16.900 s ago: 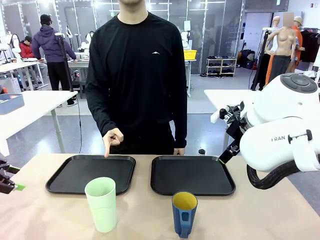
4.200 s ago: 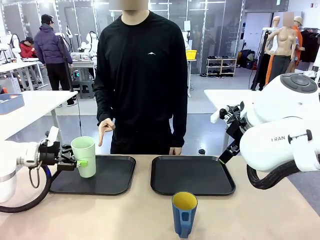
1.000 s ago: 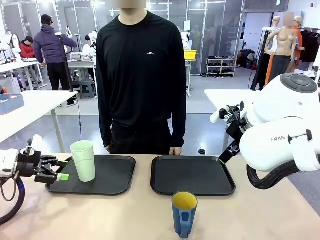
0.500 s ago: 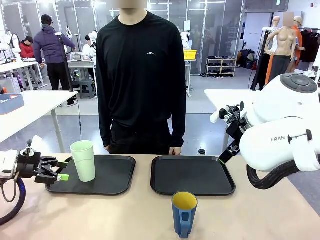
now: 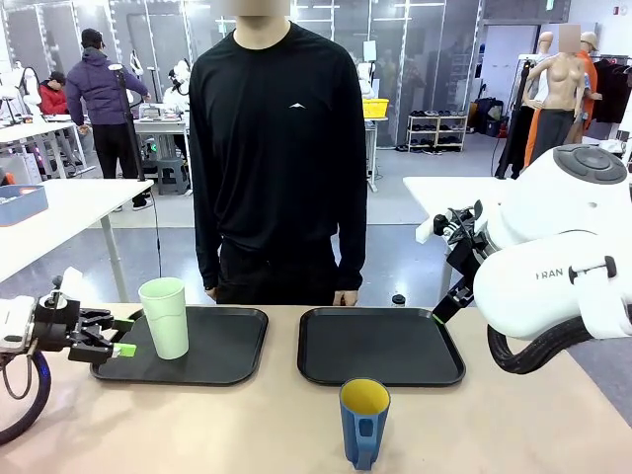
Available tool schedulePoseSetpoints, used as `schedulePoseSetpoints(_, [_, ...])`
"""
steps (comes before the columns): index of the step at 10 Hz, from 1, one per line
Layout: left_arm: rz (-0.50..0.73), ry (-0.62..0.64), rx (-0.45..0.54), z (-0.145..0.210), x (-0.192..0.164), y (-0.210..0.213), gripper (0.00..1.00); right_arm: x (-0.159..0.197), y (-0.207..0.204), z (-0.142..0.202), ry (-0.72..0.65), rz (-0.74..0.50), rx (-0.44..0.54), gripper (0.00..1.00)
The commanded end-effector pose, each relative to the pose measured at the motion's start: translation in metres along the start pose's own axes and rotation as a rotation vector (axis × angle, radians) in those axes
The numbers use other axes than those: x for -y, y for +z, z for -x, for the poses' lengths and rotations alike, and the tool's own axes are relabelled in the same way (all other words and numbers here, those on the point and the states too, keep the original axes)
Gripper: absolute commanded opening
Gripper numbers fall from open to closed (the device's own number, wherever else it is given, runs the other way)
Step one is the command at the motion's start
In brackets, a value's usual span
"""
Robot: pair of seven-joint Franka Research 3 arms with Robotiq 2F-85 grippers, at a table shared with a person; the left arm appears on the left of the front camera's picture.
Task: Sort and store the cups by type.
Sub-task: Pick up the Handle plastic cup and place it into the empty Flat Tray.
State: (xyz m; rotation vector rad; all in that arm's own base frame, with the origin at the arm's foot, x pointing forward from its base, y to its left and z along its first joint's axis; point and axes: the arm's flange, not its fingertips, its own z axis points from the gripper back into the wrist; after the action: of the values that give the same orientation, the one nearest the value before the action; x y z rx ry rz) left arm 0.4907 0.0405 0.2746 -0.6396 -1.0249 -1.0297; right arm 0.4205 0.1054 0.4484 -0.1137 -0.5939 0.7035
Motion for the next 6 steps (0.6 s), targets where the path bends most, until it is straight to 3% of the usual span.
schedulePoseSetpoints(1, [0.009,-0.029,-0.007,-0.014,0.013,0.029,1.0,0.0,0.0,0.0,-0.002,-0.003,-0.001,1.0])
schedulePoseSetpoints(3, [-0.031,-0.041,-0.039,-0.029,0.033,0.066,1.0,0.0,0.0,0.0,-0.002,-0.003,-0.001,1.0])
schedulePoseSetpoints(6, [-0.039,-0.055,-0.001,-0.056,0.055,0.093,1.0,0.0,0.0,0.0,-0.002,-0.003,-0.001,1.0])
